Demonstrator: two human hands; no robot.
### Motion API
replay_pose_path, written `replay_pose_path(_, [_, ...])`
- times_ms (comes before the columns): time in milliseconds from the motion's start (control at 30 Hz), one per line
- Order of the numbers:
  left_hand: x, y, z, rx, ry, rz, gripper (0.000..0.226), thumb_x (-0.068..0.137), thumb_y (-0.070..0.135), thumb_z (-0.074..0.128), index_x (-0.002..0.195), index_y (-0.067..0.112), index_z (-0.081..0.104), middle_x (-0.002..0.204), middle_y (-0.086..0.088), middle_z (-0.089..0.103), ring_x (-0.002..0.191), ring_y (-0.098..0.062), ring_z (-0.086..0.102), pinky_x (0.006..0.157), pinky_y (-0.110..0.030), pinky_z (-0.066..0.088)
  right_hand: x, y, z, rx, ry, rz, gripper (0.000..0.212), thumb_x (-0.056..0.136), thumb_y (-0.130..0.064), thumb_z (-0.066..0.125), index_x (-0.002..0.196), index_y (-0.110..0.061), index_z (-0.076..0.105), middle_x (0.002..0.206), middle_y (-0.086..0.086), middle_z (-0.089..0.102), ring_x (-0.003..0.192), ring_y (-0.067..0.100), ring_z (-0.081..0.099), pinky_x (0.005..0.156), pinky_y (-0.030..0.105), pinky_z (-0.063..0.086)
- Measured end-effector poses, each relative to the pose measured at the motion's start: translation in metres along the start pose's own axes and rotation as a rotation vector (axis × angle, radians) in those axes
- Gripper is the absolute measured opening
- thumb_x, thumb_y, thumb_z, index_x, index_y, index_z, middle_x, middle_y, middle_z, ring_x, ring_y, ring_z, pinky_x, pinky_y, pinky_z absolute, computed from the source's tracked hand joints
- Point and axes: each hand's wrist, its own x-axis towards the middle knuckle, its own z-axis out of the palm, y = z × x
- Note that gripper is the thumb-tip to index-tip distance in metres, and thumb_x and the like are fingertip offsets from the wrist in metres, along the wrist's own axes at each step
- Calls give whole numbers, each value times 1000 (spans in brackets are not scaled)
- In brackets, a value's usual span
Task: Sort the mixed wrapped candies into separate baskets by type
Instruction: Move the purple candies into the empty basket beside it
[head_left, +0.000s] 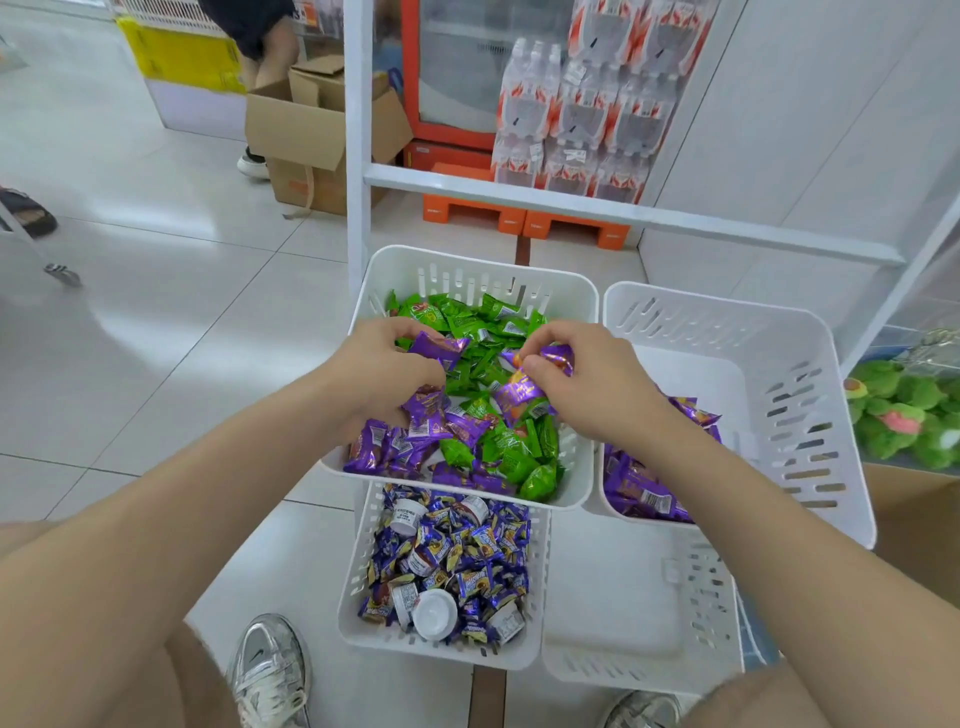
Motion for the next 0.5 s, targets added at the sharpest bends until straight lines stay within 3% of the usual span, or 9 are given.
replay_pose_path(133, [2, 5, 8, -43, -25, -29, 27, 91, 6, 68, 104, 30, 65, 96, -6, 71, 75, -23, 72, 54, -31, 58, -10, 7, -27, 109, 75, 17, 7, 99, -31, 62, 96, -33, 68, 77, -10, 67, 56, 8, 64, 67, 40, 60])
replay_pose_path(267, [8, 5, 20, -48, -111, -61, 38, 93, 4, 68, 125, 23, 58, 108, -6, 71, 80, -17, 74, 69, -41, 62, -19, 33, -46, -50, 171, 28, 4, 98, -34, 60, 96, -33, 64, 78, -14, 64, 65, 2, 59, 68, 31, 42])
replay_pose_path(333, [10, 3, 30, 47, -116, -46, 34, 91, 8, 71, 114, 30, 58, 105, -16, 70, 84, -23, 66, 78, -46, 57, -24, 45, -49, -133, 182, 46, 5, 99, -34, 58, 100, -31, 62, 76, -12, 62, 74, 17, 63, 73, 35, 45])
replay_pose_path(400, [8, 5, 42, 88, -120, 19, 22, 88, 12, 73, 102, 27, 65, 106, -27, 69, 76, -24, 56, 72, -43, 46, -30, 57, -51, -171, 188, 88, 10, 100, -34, 57, 108, -30, 63, 81, -7, 63, 84, 30, 62, 79, 39, 48])
replay_pose_path(500, [5, 15, 64, 115, -87, 213, 24, 87, 11, 71, 104, 27, 68, 94, -18, 74, 60, -19, 55, 58, -31, 44, -34, 73, -59, -187, 204, 167, 19, 102, -32, 57, 114, -22, 67, 108, 1, 70, 101, 31, 62, 87, 37, 45])
